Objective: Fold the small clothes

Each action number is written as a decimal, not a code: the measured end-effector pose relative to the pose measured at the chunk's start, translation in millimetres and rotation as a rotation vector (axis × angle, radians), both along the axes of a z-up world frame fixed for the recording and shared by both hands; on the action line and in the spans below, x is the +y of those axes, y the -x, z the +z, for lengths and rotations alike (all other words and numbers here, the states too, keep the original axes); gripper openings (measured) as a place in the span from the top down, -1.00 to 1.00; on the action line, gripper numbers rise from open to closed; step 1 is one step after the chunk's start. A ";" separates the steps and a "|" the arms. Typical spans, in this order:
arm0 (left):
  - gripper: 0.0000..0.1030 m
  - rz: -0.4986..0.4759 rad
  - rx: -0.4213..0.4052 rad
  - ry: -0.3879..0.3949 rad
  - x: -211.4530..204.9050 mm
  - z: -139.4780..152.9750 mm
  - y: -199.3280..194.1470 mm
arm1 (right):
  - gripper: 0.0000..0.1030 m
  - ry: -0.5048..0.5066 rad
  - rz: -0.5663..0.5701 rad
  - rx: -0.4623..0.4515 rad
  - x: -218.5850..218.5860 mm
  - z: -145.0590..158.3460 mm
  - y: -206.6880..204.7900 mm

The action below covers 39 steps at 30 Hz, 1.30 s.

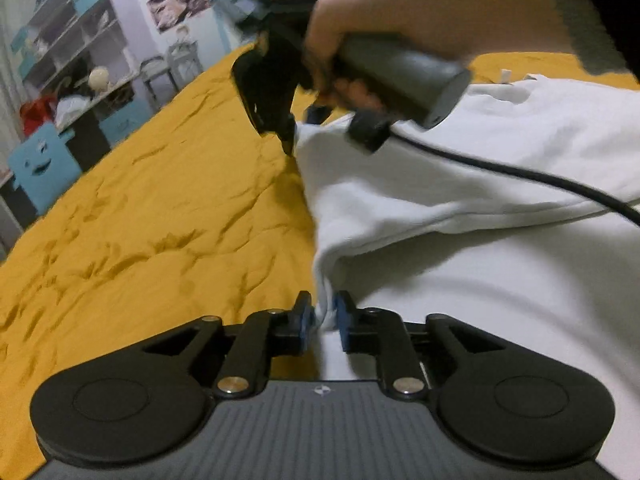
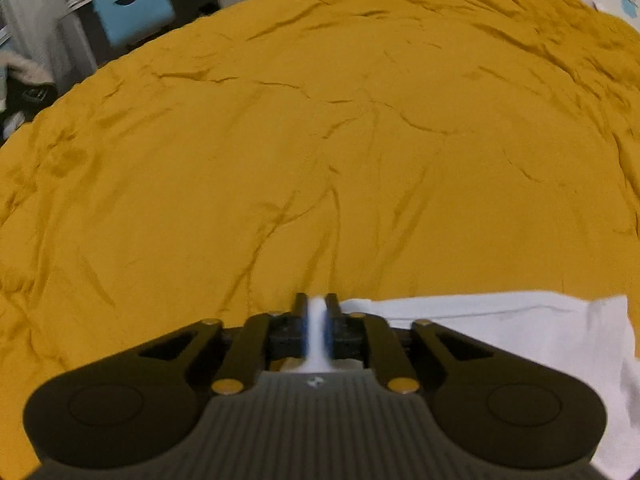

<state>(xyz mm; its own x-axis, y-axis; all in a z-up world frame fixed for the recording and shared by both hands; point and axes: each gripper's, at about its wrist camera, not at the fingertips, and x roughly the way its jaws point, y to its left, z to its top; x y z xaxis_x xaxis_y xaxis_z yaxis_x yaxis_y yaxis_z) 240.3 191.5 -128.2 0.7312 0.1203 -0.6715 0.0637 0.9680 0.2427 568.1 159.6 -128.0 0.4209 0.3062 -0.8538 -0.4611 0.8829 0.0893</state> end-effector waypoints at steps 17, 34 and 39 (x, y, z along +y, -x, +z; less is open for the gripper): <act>0.79 -0.116 -0.105 0.394 28.0 44.2 -22.0 | 0.99 -0.245 -0.068 -0.086 -135.8 41.6 125.0; 0.81 0.226 -0.014 0.445 50.2 17.1 -14.7 | 0.95 -0.224 -0.324 -0.150 -253.3 28.4 231.3; 0.60 0.256 -0.162 0.397 25.4 49.9 6.1 | 0.83 -0.231 -0.496 -0.312 -351.9 80.1 283.4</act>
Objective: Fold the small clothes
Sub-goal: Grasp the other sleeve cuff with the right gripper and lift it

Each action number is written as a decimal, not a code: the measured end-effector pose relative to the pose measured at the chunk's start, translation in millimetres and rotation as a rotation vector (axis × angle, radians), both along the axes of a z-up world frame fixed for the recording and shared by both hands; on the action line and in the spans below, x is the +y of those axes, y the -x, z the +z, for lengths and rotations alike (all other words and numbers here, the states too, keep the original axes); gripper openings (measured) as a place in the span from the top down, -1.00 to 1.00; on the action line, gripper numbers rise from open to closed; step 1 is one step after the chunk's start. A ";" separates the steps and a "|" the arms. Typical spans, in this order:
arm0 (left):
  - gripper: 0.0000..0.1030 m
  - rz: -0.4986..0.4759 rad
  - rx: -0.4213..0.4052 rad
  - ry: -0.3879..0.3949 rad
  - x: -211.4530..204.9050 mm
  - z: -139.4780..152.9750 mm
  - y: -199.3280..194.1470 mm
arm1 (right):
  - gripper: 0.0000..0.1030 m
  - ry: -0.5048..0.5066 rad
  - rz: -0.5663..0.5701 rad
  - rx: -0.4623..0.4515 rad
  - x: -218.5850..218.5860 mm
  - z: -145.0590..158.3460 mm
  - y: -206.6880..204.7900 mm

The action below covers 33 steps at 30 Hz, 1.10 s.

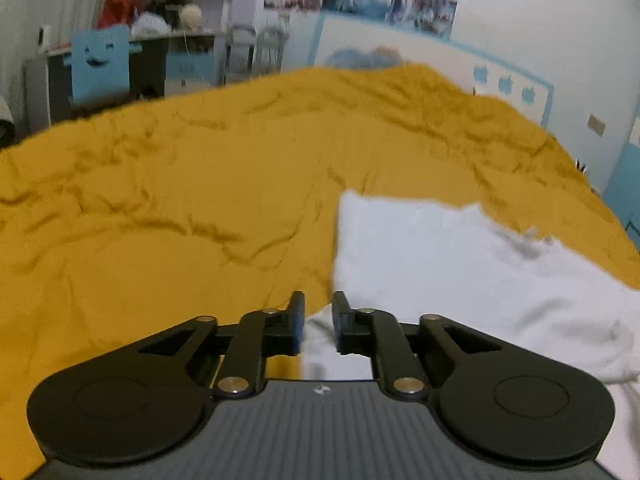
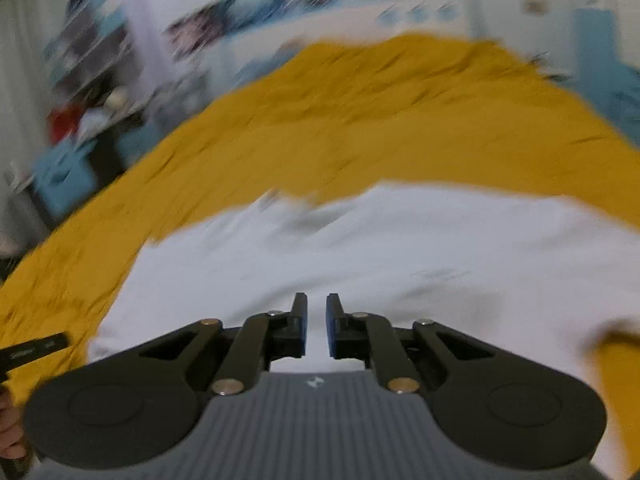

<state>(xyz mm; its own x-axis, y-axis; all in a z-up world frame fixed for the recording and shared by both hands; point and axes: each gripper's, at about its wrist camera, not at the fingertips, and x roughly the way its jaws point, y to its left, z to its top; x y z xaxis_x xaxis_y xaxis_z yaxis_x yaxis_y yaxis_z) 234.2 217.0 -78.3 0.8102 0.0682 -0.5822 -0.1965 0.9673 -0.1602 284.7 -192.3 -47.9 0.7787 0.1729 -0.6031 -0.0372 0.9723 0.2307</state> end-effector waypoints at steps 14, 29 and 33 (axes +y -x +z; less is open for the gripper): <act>0.33 -0.014 -0.117 0.032 -130.7 55.9 31.5 | -0.10 -0.602 -0.926 -0.080 -320.0 -15.2 175.8; 0.33 -0.056 -0.049 -0.083 -196.8 24.9 49.9 | 0.39 -1.118 -1.203 -0.287 -442.1 -105.3 198.0; 0.33 -0.064 -0.030 -0.100 -198.5 18.6 48.0 | 0.59 -1.045 -1.211 -0.270 -440.5 -101.6 187.4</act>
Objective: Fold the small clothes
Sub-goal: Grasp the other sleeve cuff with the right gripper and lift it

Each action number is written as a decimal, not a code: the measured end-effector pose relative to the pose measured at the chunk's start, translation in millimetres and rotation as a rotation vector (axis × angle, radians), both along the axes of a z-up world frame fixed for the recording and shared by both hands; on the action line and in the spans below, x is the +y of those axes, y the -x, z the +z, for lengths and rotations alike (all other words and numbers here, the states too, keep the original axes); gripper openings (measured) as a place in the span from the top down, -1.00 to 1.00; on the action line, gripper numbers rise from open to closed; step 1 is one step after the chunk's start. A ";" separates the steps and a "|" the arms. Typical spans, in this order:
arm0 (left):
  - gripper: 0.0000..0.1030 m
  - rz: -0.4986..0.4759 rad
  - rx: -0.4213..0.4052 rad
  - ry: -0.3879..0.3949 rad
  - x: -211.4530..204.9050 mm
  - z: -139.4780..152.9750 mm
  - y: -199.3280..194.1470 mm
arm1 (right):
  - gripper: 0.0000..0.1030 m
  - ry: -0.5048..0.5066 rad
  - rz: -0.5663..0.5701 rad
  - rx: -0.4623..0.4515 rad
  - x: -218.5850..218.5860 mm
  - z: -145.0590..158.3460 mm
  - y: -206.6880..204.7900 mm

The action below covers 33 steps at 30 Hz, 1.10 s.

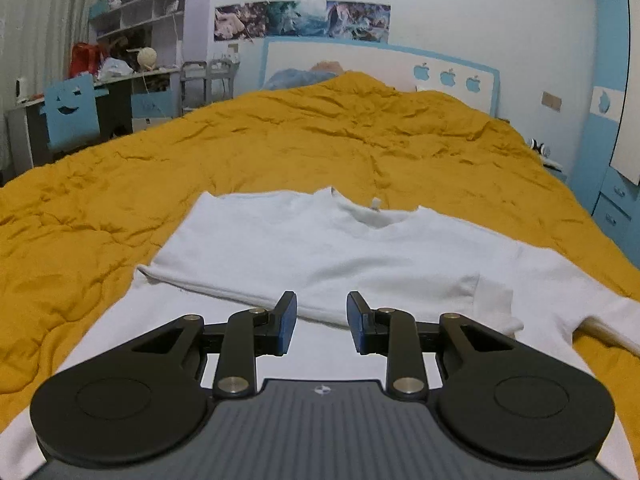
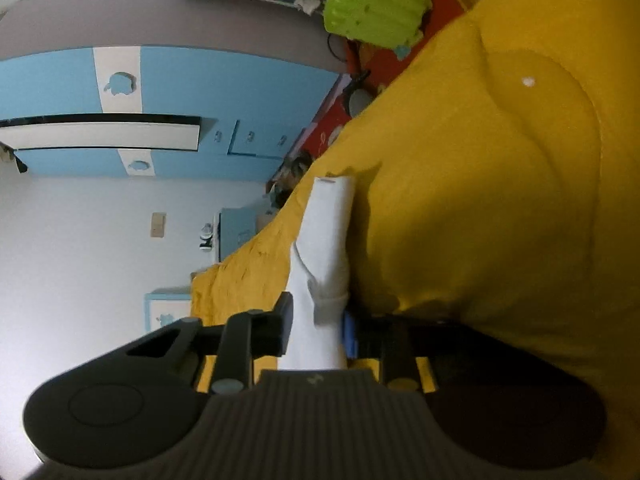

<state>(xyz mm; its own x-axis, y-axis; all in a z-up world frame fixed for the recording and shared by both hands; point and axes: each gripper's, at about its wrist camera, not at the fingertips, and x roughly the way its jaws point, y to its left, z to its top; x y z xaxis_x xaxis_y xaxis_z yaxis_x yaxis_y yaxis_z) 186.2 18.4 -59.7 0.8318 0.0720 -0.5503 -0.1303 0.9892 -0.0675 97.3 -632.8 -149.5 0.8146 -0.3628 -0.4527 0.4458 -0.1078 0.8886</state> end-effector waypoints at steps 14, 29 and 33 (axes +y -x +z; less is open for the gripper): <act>0.33 -0.025 0.040 -0.081 18.7 3.1 -7.2 | 0.90 0.259 -0.044 0.088 23.4 33.6 -19.0; 0.33 -0.156 -0.010 -0.186 84.7 2.4 -33.5 | 0.90 0.639 0.311 -0.020 172.9 153.4 -90.6; 0.33 -0.131 0.027 -0.162 100.6 -13.2 -41.2 | 0.90 0.703 0.383 -0.039 225.7 179.4 -127.4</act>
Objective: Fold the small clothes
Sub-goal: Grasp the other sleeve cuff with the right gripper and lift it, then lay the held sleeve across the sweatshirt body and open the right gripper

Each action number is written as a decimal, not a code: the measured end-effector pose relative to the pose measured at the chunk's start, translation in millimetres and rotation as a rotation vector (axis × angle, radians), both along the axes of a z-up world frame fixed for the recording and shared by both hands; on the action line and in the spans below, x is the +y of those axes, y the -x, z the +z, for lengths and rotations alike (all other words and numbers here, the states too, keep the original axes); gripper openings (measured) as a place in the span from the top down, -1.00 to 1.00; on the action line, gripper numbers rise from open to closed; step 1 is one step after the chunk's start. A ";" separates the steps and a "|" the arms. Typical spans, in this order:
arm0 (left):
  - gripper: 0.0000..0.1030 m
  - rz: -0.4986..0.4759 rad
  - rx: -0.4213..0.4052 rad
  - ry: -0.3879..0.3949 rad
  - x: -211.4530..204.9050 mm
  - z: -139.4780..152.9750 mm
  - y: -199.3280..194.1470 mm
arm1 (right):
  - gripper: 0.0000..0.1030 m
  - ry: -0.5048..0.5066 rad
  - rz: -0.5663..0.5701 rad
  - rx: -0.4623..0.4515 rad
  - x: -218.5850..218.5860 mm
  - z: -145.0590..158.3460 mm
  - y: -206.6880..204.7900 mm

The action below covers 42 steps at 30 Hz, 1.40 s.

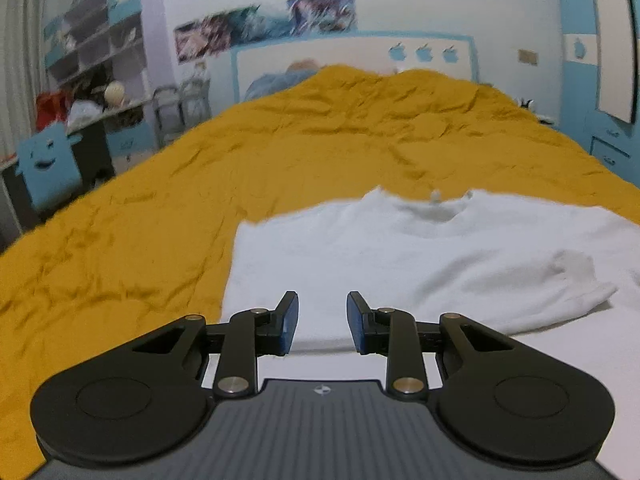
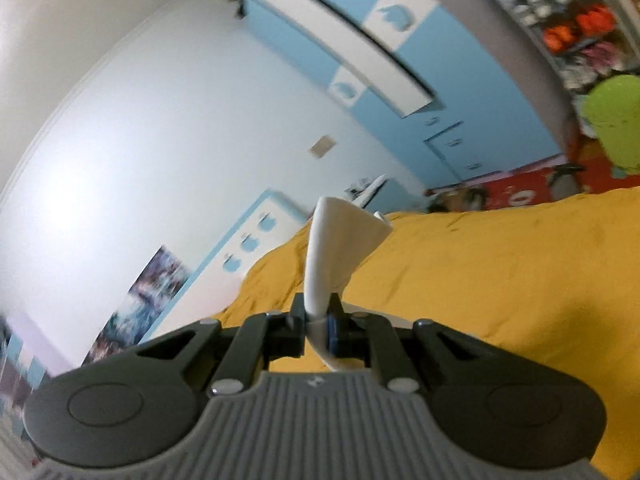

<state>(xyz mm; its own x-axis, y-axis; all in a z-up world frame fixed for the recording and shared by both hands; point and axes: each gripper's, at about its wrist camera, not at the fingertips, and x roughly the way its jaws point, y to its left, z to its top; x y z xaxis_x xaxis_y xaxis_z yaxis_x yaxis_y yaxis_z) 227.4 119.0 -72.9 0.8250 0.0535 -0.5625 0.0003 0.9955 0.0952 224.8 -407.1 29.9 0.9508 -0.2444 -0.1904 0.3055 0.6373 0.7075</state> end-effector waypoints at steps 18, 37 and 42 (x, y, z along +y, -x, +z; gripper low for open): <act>0.33 0.229 0.021 0.186 116.4 19.1 -9.5 | 0.90 0.380 0.489 0.133 304.2 -19.2 -144.8; 0.33 0.250 -0.005 0.250 134.7 28.6 -7.3 | -0.56 0.537 0.979 0.260 433.6 -107.1 -153.2; 0.33 0.211 -0.004 0.240 125.5 23.9 -8.0 | -0.52 0.487 0.903 0.174 353.2 -73.1 -121.7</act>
